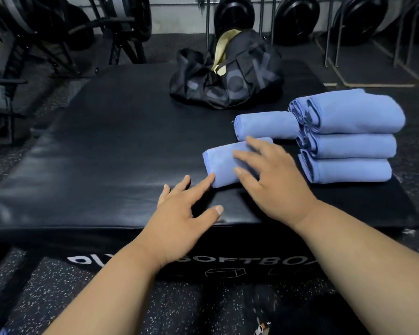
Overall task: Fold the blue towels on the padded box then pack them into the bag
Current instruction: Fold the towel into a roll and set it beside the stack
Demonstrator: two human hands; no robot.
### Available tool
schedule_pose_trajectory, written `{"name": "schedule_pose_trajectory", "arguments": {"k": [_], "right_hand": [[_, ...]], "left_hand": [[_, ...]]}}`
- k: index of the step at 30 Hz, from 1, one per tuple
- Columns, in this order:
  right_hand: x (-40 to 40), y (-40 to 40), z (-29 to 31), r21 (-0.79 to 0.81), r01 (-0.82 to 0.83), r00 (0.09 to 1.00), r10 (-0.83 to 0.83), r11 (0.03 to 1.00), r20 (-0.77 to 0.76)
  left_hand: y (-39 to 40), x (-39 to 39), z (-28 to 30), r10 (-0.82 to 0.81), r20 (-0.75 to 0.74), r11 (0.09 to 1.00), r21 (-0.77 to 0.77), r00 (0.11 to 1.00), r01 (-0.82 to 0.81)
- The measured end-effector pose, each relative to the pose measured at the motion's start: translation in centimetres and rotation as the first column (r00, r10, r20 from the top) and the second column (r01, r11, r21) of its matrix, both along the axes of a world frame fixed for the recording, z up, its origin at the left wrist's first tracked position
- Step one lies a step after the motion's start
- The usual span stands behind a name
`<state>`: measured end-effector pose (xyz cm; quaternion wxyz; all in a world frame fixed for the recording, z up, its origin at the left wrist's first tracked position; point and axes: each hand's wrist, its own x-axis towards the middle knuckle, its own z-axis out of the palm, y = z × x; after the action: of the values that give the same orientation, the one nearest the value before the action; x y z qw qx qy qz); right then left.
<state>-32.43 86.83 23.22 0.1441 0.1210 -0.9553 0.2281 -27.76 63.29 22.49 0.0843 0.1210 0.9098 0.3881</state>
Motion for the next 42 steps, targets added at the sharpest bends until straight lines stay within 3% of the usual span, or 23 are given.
{"name": "schedule_pose_trajectory", "arguments": {"k": [4, 17, 26, 33, 42], "right_hand": [[0.3, 0.3, -0.3, 0.175, 0.032, 0.995, -0.049, 0.984, 0.092], [-0.7, 4.1, -0.5, 0.181, 0.132, 0.984, -0.152, 0.974, 0.098], [-0.5, 2.4, 0.2, 0.166, 0.147, 0.98, -0.167, 0.975, 0.112], [0.6, -2.4, 0.9, 0.126, -0.018, 0.994, 0.004, 0.992, 0.11], [3.3, -12.5, 1.9, 0.105, -0.276, 0.943, 0.248, 0.955, 0.224]], "left_hand": [[2.8, -0.9, 0.4, -0.033, 0.037, 0.999, -0.004, 0.999, 0.033], [7.4, -5.4, 0.7, -0.057, 0.072, 0.998, 0.013, 0.996, 0.056], [7.1, -4.3, 0.0, 0.066, 0.008, 0.98, 0.186, 0.998, -0.067], [2.7, -0.7, 0.2, 0.094, 0.024, 0.965, 0.243, 0.995, -0.097], [-9.1, 7.1, 1.3, 0.4, 0.117, 0.877, 0.238, 0.909, -0.417]]}}
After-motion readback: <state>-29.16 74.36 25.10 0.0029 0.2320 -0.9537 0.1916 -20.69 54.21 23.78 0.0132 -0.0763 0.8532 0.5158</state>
